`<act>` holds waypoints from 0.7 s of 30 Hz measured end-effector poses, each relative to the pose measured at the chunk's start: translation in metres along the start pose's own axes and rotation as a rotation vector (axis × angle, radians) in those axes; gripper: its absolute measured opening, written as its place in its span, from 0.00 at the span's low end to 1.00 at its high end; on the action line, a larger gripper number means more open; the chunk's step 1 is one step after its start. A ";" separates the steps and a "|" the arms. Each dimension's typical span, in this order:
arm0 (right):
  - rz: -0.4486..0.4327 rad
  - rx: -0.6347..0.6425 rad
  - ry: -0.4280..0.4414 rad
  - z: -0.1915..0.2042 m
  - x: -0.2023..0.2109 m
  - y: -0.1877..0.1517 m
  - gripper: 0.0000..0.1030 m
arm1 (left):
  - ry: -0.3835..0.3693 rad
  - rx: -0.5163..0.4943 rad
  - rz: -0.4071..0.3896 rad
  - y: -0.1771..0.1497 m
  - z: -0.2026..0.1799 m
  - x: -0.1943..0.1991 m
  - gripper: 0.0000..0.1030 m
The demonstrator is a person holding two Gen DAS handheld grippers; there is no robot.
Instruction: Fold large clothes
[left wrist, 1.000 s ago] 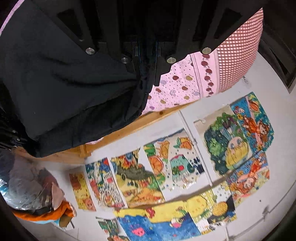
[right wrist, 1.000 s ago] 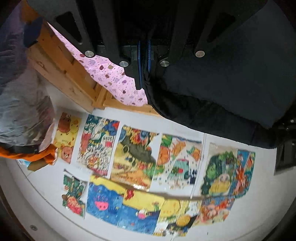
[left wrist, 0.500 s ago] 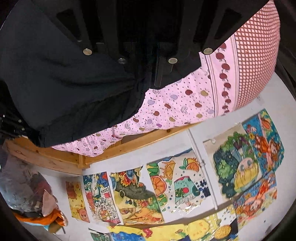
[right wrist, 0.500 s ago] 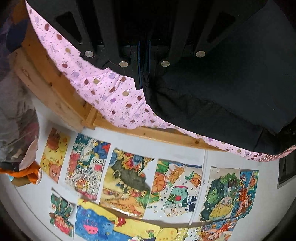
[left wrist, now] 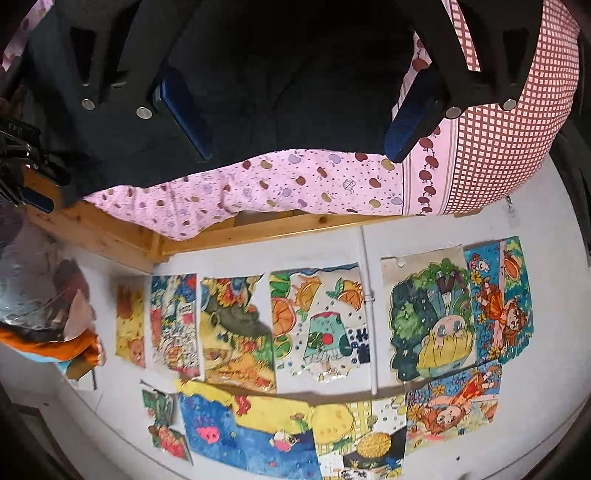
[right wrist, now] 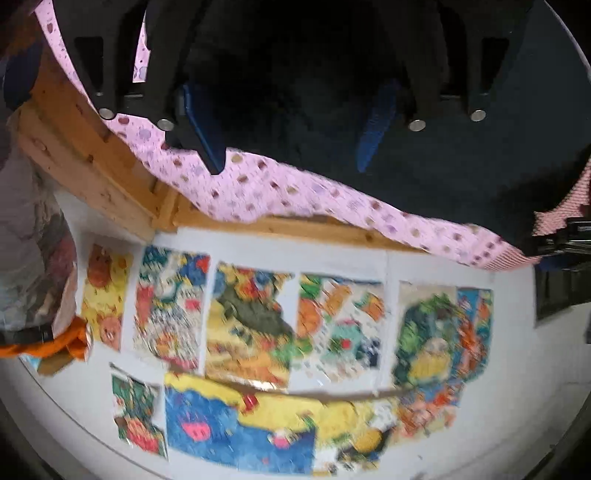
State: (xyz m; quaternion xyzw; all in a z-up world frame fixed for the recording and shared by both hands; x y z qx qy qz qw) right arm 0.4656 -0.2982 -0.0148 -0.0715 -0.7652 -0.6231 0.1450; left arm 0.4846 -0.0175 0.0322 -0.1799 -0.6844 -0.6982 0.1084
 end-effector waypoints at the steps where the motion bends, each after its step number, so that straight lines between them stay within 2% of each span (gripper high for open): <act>1: 0.010 0.011 0.029 0.003 0.006 -0.001 0.71 | -0.021 -0.003 -0.003 -0.003 -0.002 0.006 0.93; 5: 0.073 0.027 0.131 0.013 0.019 -0.017 0.75 | -0.115 -0.051 0.018 -0.026 -0.011 0.022 0.95; 10: 0.167 0.053 0.218 0.026 0.019 -0.042 0.75 | -0.209 -0.153 0.102 -0.057 -0.032 0.026 0.95; 13: 0.218 0.020 0.246 0.028 0.003 -0.052 0.75 | -0.223 -0.180 0.153 -0.065 -0.042 0.014 0.95; 16: 0.241 -0.052 0.264 0.025 -0.015 -0.053 0.78 | -0.231 -0.138 0.209 -0.068 -0.043 -0.004 0.95; 17: 0.246 -0.060 0.263 0.025 -0.020 -0.053 0.81 | -0.232 -0.118 0.219 -0.068 -0.042 -0.010 0.96; 21: 0.282 -0.079 0.262 0.027 -0.047 -0.053 0.83 | -0.189 -0.085 0.249 -0.064 -0.038 -0.037 0.99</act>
Point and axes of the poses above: each gripper's, at about its wrist camera, not at the fingertips, and x roughly against the way its jaws point, z to its left, y to its top, the point moved 1 cm from there along -x, roughly the way its jaws point, and after that the axes turned 2 degrees about x, right-handed, at the moved point
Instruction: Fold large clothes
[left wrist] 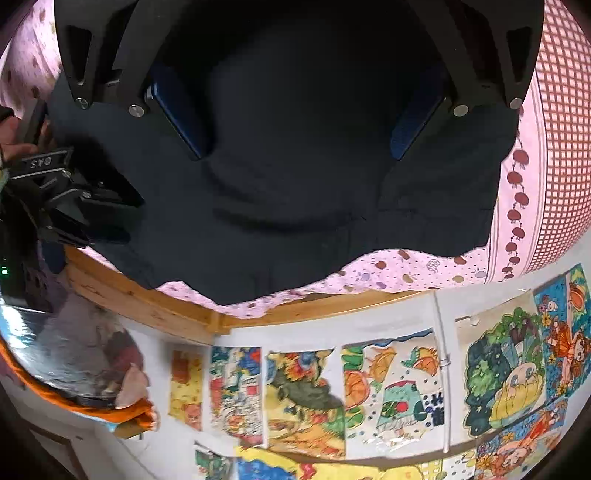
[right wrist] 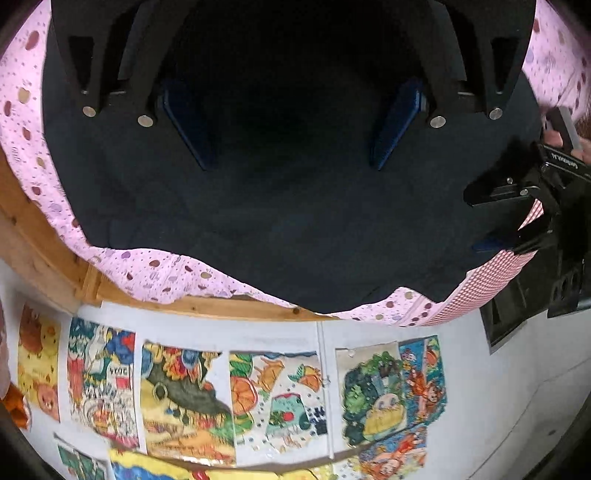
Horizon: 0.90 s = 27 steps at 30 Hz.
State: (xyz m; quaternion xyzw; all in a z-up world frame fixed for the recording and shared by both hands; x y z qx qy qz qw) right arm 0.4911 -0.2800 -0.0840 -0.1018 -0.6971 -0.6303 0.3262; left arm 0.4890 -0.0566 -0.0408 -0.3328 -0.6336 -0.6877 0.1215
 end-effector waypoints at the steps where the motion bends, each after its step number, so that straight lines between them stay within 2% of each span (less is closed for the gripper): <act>1: 0.011 0.000 -0.007 -0.001 -0.006 0.003 0.83 | 0.022 0.006 0.017 0.003 0.002 -0.008 1.00; 6: 0.059 0.007 -0.057 -0.002 -0.033 0.019 0.84 | 0.065 0.089 0.083 0.014 0.021 -0.037 1.00; 11: 0.094 0.031 -0.106 -0.007 -0.055 0.035 0.86 | 0.096 0.169 0.117 0.020 0.038 -0.057 1.00; 14: 0.121 -0.017 -0.130 -0.020 -0.065 0.040 0.86 | 0.112 0.194 0.144 0.022 0.044 -0.067 1.00; 22: 0.181 -0.150 -0.075 -0.052 -0.091 0.028 0.86 | 0.089 0.224 0.254 0.025 0.049 -0.094 1.00; 27: 0.201 -0.197 -0.035 -0.059 -0.104 0.020 0.87 | 0.097 0.230 0.280 0.022 0.049 -0.105 1.00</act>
Point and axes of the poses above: each gripper's, at about its wrist camera, not at the fingertips, and x roughly against the way its jaws point, z to its left, y to its top, the point moved 1 cm from there along -x, roughly the way its jaws point, and after that the axes turned 2 degrees about x, right-handed, at the moved point
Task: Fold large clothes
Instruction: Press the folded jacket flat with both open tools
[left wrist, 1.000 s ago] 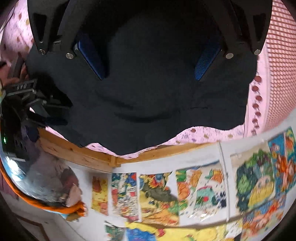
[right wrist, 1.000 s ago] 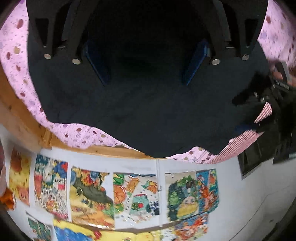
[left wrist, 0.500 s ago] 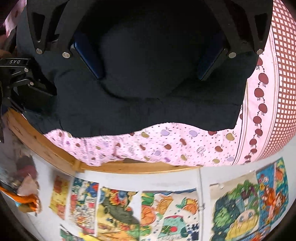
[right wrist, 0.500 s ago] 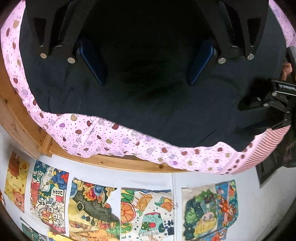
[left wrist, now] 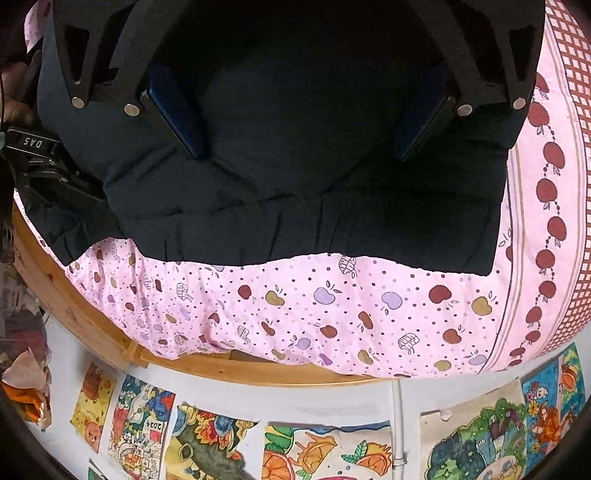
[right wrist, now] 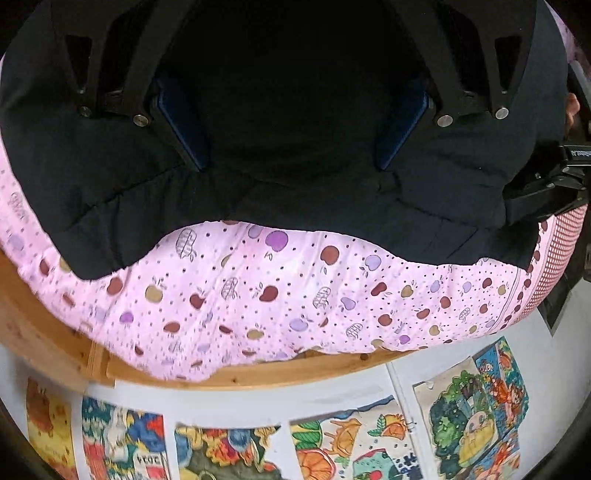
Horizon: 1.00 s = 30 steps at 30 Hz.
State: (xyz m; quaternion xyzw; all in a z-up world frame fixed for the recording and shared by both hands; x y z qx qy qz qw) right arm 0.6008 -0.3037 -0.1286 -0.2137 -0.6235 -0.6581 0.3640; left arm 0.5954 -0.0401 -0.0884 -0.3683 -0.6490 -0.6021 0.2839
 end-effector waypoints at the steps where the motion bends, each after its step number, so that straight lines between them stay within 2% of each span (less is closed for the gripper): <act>1: -0.002 -0.004 0.003 0.000 -0.002 -0.001 0.87 | 0.003 -0.003 0.001 0.000 -0.001 -0.002 1.00; 23: -0.048 -0.028 0.023 -0.002 -0.006 -0.011 0.87 | 0.015 -0.020 -0.013 -0.008 -0.005 -0.005 1.00; 30: -0.090 -0.031 0.054 -0.004 0.004 -0.013 0.89 | -0.010 -0.020 -0.061 -0.015 -0.001 0.001 1.00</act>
Point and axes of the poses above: each gripper's, at about its wrist camera, not at the fingertips, and x roughly against the way its jaws point, z to its left, y to its top, the point moved 1 cm from there along -x, roughly the way its jaws point, and after that the axes turned 2 degrees about x, right-handed, at the moved point
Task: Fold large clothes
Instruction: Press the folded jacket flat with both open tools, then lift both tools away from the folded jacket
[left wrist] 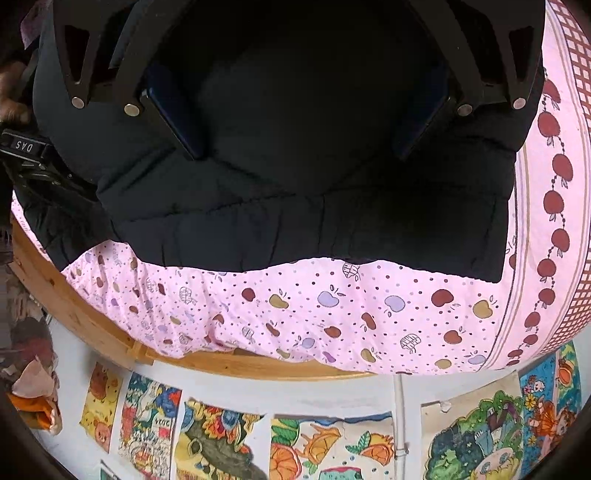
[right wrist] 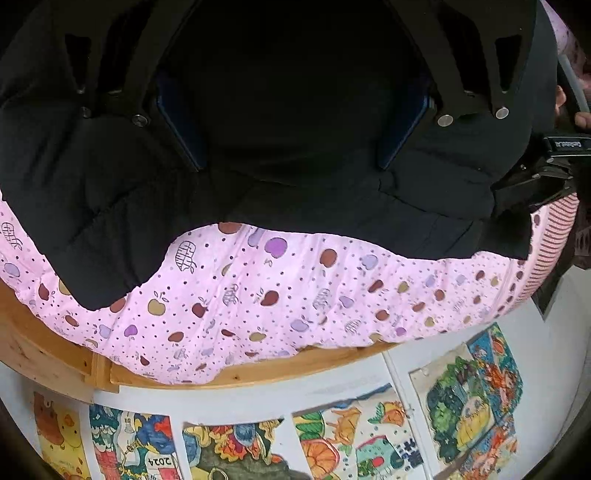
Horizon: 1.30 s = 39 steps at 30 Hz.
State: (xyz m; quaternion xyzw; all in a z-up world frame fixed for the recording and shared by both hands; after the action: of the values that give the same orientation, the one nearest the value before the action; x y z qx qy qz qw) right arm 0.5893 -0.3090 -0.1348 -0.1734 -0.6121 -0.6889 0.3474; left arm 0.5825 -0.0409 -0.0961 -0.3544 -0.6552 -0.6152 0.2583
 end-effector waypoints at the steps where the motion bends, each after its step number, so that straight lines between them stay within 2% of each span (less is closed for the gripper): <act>1: -0.010 -0.004 0.009 0.000 0.003 0.000 0.89 | -0.005 0.000 -0.010 -0.001 0.001 0.002 1.00; 7: -0.027 0.011 -0.019 0.005 0.019 0.003 0.89 | -0.035 0.006 -0.034 -0.003 0.006 0.012 1.00; 12: -0.030 0.032 -0.102 0.003 0.036 0.005 0.89 | -0.056 -0.007 -0.036 -0.004 0.010 0.022 1.00; 14: -0.039 0.050 -0.142 0.001 0.045 0.005 0.89 | -0.051 -0.013 -0.038 -0.005 0.013 0.027 1.00; 18: -0.112 0.069 -0.229 -0.007 0.076 0.006 0.89 | -0.046 -0.003 -0.077 -0.009 0.025 0.048 1.00; 24: -0.188 0.062 -0.326 -0.029 0.121 0.005 0.89 | 0.028 -0.005 -0.162 -0.018 0.049 0.080 1.00; 27: -0.188 0.016 -0.336 -0.049 0.135 0.001 0.89 | 0.070 0.002 -0.172 -0.020 0.065 0.087 1.00; 31: -0.168 -0.049 -0.325 -0.074 0.140 -0.010 0.89 | 0.079 0.077 -0.129 -0.024 0.097 0.085 1.00; 33: -0.160 -0.083 -0.307 -0.084 0.140 -0.016 0.89 | 0.060 0.129 -0.101 -0.028 0.114 0.081 1.00; 36: -0.144 -0.129 -0.282 -0.096 0.134 -0.025 0.89 | -0.015 0.209 -0.073 -0.034 0.135 0.076 1.00; 39: -0.127 -0.162 -0.254 -0.102 0.125 -0.033 0.89 | -0.049 0.205 -0.070 -0.040 0.137 0.073 1.00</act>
State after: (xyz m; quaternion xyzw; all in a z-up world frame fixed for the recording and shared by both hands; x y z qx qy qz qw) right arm 0.4987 -0.4401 -0.0951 -0.2476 -0.6031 -0.7292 0.2078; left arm 0.5198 0.1061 -0.0793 -0.3178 -0.7328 -0.5446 0.2556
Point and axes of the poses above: each gripper's, at about its wrist camera, not at the fingertips, and x roughly against the way its jaws point, z to its left, y to its top, the point moved 1 cm from there along -x, roughly the way its jaws point, and after that the axes turned 2 degrees about x, right-handed, at the moved point
